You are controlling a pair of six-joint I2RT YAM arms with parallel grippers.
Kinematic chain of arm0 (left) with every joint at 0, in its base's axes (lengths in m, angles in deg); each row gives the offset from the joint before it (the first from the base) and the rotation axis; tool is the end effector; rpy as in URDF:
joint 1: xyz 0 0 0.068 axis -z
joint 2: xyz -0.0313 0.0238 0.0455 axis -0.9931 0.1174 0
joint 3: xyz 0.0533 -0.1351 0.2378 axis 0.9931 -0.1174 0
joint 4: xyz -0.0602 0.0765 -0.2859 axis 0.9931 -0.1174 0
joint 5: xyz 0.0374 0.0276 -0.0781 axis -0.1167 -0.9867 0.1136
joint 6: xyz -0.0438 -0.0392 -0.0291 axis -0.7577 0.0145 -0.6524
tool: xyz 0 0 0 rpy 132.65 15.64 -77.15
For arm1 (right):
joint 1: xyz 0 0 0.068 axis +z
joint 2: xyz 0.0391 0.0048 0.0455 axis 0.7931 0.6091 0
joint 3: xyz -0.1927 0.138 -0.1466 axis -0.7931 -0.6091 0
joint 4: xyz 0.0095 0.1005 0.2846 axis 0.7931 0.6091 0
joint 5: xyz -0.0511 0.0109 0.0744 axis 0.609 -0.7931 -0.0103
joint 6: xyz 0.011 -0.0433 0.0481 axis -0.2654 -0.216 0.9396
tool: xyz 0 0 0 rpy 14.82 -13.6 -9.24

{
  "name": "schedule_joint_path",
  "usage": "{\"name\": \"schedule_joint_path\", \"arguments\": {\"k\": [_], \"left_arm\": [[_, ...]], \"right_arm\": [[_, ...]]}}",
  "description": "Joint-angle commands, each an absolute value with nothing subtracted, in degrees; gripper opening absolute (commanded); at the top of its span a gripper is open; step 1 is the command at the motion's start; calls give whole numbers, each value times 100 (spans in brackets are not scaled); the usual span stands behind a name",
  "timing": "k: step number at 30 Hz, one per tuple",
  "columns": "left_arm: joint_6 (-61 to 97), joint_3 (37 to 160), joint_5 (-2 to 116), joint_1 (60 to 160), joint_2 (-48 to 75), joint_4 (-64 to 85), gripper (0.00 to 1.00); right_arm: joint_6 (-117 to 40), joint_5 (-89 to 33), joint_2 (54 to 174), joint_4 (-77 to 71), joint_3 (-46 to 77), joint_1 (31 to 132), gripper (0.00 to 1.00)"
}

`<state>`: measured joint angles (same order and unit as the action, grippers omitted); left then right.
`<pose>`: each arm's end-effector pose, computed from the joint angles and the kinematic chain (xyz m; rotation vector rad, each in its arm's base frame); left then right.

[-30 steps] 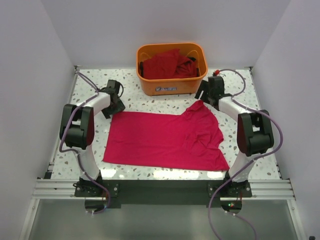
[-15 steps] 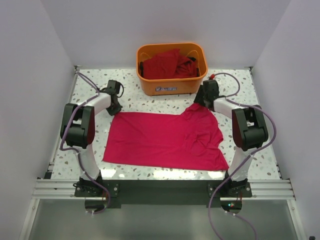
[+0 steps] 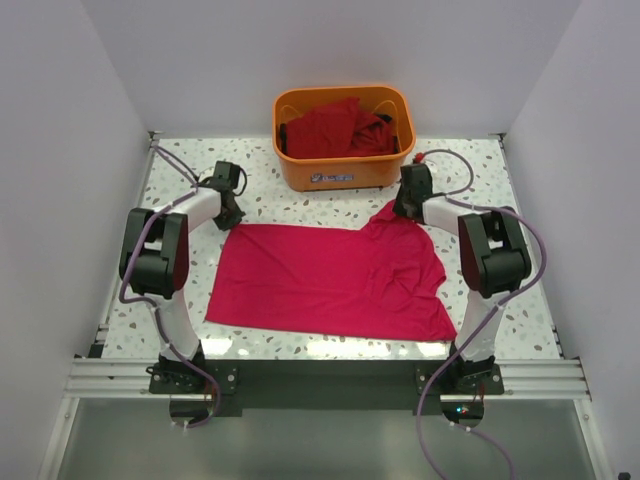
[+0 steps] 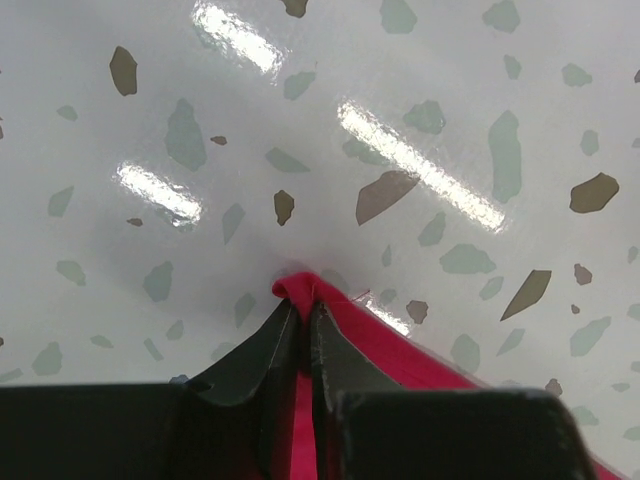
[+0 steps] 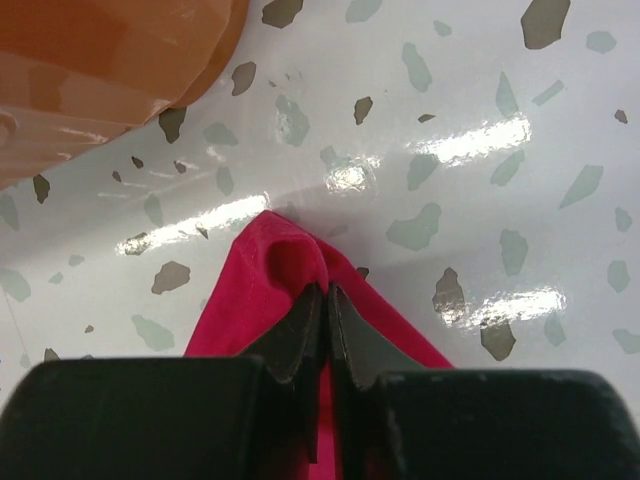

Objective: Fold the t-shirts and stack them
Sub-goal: Fold the tshirt

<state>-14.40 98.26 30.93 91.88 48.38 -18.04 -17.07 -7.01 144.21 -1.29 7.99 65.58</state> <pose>0.4260 -0.0485 0.1243 -0.8778 2.4575 0.1120 0.4464 0.0920 0.1220 0.4120 2.3046 0.0868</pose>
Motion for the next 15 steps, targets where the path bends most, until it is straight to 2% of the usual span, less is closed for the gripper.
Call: {"name": "schedule_joint_path", "arguments": {"k": [1, 8, 15], "left_arm": [[-1361, 9680, 3357, 9152, 4726, -1885, 13], [-1238, 9470, 3577, 9161, 4217, -1762, 13], [-1203, 8863, 3700, 9161, 3452, -1577, 13]], "right_arm": [[-1945, -462, 13985, -171, 918, 6601, 5], [-2270, -313, 13001, -74, 304, 6698, 0], [-2192, -374, 11797, 250, -602, 6733, 0]]}}
